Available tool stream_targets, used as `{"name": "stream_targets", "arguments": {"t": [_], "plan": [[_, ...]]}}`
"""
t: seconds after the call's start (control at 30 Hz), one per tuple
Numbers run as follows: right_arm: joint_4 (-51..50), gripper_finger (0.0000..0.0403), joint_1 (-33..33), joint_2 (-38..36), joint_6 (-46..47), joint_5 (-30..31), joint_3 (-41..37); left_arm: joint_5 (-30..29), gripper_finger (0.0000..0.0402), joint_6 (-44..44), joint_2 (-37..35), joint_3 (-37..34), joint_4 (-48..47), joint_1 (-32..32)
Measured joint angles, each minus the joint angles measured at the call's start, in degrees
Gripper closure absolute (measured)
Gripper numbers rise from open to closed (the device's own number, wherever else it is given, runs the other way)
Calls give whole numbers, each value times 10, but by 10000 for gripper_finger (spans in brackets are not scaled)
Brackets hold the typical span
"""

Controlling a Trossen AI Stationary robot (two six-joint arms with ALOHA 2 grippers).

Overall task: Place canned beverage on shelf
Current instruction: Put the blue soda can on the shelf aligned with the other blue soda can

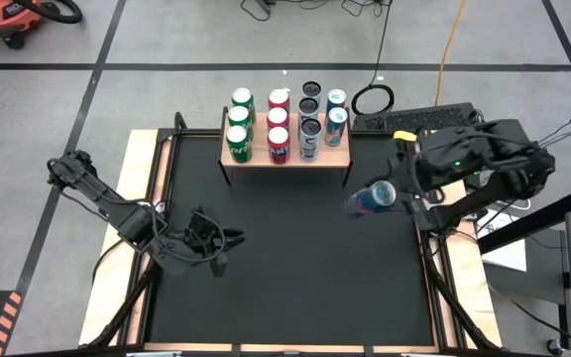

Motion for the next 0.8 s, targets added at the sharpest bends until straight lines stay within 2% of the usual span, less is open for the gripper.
{"name": "stream_targets", "arguments": {"t": [0.37, 0.53, 0.8], "plan": [[-1, 183, -5, -30, -21, 3, 0, -5, 320, 0, 0, 0, 12, 35], [-4, 183, -18, -30, 16, 1, 0, -5, 320, -1, 0, 0, 13, 52], [13, 183, -39, -24, 69, 0, 0, 2, 320, 16, 0, 0, 105, 98]]}}
